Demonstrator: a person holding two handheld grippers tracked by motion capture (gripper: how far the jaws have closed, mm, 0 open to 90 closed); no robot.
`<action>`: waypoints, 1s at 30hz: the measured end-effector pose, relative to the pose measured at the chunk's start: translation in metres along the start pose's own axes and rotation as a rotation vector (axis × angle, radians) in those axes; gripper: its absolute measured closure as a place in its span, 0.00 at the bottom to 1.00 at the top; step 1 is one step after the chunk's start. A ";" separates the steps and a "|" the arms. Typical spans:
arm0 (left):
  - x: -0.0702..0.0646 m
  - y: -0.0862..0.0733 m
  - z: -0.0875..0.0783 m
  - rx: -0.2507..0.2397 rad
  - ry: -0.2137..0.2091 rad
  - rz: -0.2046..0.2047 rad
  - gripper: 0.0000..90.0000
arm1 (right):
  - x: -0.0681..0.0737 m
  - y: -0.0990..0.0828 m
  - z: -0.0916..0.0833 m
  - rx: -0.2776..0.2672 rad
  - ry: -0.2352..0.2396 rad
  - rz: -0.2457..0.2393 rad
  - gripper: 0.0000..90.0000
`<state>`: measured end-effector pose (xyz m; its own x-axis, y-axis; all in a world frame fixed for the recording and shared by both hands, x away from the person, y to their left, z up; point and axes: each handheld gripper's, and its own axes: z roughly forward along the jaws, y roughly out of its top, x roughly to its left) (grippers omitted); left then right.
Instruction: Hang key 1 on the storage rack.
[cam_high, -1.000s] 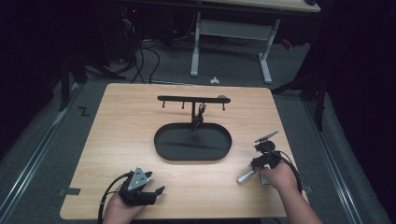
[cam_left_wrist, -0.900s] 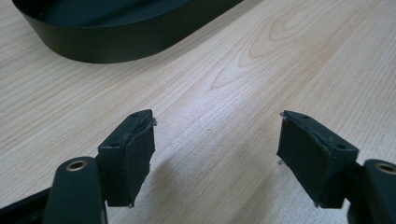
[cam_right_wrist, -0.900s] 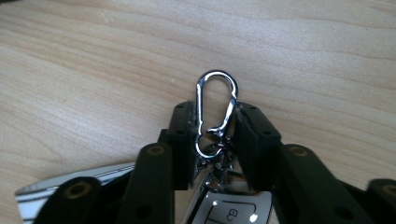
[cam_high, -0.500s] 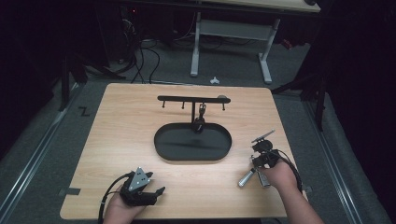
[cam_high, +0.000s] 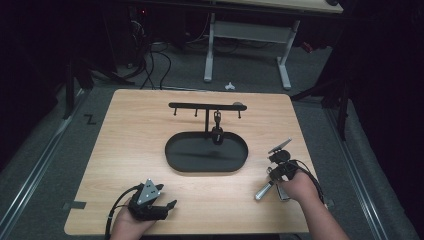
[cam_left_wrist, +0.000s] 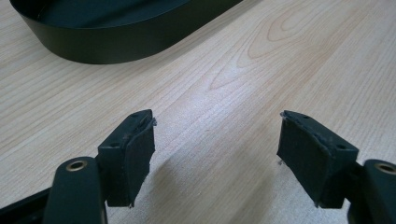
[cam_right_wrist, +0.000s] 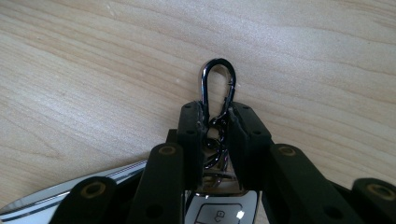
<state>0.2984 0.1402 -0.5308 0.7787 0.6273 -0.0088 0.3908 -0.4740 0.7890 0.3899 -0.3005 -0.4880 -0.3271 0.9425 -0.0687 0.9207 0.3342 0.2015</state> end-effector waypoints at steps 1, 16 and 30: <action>0.000 0.000 0.000 0.000 0.000 0.000 0.30 | 0.000 0.000 0.000 0.000 0.000 0.000 0.84; 0.000 0.000 0.001 0.001 -0.005 0.002 0.30 | -0.011 0.001 -0.002 0.009 0.043 0.046 0.92; -0.001 0.001 0.001 0.004 -0.011 0.010 0.30 | -0.012 0.008 -0.001 0.041 0.057 0.020 0.92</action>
<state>0.2982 0.1388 -0.5308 0.7880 0.6156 -0.0084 0.3851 -0.4822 0.7869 0.4006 -0.3095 -0.4847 -0.3187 0.9478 -0.0088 0.9349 0.3159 0.1619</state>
